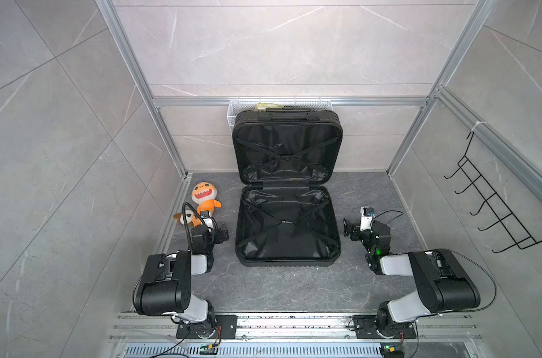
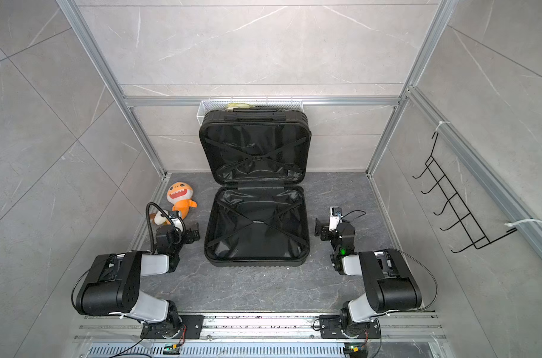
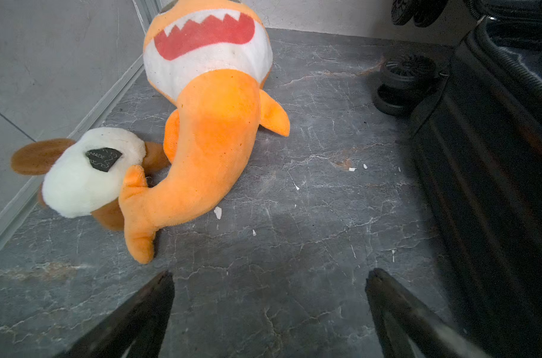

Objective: Close the suitcase zippers
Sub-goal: Close the suitcase at the center of the board.

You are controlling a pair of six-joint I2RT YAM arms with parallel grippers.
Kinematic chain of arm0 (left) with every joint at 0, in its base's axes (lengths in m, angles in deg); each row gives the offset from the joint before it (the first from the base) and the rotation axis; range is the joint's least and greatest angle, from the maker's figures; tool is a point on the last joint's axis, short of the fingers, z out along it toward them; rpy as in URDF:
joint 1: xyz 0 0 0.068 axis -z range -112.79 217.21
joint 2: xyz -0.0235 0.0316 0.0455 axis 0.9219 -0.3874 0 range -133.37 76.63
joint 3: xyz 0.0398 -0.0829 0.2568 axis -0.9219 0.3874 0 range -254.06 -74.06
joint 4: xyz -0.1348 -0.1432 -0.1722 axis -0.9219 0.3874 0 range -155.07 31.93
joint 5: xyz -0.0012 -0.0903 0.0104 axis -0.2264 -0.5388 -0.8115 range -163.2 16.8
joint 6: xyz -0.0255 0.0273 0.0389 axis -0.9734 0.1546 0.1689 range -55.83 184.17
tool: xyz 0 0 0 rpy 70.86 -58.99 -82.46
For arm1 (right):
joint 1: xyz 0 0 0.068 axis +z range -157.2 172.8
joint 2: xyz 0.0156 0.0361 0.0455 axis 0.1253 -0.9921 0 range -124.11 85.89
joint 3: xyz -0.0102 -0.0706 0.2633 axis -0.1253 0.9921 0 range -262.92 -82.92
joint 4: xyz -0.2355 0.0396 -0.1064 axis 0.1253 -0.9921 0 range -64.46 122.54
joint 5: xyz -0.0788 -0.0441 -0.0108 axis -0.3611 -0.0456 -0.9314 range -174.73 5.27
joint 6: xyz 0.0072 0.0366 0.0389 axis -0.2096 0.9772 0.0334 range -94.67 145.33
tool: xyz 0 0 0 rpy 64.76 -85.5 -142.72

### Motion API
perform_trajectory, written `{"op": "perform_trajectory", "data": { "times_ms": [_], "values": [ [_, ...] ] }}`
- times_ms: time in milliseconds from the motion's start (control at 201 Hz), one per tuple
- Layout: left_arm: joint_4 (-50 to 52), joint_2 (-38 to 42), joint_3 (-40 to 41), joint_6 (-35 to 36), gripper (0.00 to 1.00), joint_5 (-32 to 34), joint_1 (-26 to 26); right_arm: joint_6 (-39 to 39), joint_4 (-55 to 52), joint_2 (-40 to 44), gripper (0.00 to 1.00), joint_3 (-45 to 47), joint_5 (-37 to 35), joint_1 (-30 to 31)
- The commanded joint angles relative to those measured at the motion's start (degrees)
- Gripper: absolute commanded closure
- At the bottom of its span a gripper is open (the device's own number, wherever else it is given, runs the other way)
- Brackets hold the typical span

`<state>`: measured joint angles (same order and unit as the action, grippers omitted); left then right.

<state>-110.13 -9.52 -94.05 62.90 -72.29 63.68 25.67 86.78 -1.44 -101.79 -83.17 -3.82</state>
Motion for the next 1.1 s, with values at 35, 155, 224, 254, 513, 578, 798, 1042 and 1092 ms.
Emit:
{"op": "perform_trajectory", "data": {
  "times_ms": [35, 155, 224, 254, 513, 578, 798, 1042, 1092],
  "values": [
    [-2.0, 0.2, -1.4, 0.8, 0.0, -0.4, -0.3, -0.8, -0.4, -0.6, 0.01, -1.1, 0.5, 0.4],
    [-2.1, 0.2, -1.3, 0.8, 0.0, -0.4, -0.2, -0.8, -0.4, -0.6, 0.01, -1.1, 0.5, 0.3],
    [-2.0, 0.2, -1.4, 0.8, 0.0, -0.4, -0.3, -0.7, -0.4, -0.6, 0.01, -1.0, 0.5, 0.3],
    [-2.0, 0.2, -1.3, 0.8, 0.0, -0.4, -0.3, -0.7, -0.4, -0.6, 0.0, -1.1, 0.5, 0.3],
    [-2.0, 0.2, -1.3, 0.8, 0.0, -0.4, -0.3, -0.7, -0.4, -0.6, 0.0, -1.1, 0.5, 0.3],
    [-2.1, 0.2, -1.3, 0.8, 0.0, -0.4, -0.2, -0.7, -0.4, -0.6, 0.0, -1.1, 0.5, 0.3],
    [-1.8, 1.0, -1.6, -0.1, 0.0, 2.1, -0.3, 0.7, 0.2, 0.1, 0.0, -0.6, -2.8, 0.3],
    [25.9, 15.7, -10.6, -10.0, 0.0, 11.4, -0.3, 3.6, -16.3, 11.6, 0.0, -4.2, -11.9, 0.4],
    [30.0, 19.1, -12.0, -12.7, 0.0, 9.2, -0.2, 5.8, -23.8, 15.0, 0.0, -7.0, -13.8, 0.3]
  ]
}}
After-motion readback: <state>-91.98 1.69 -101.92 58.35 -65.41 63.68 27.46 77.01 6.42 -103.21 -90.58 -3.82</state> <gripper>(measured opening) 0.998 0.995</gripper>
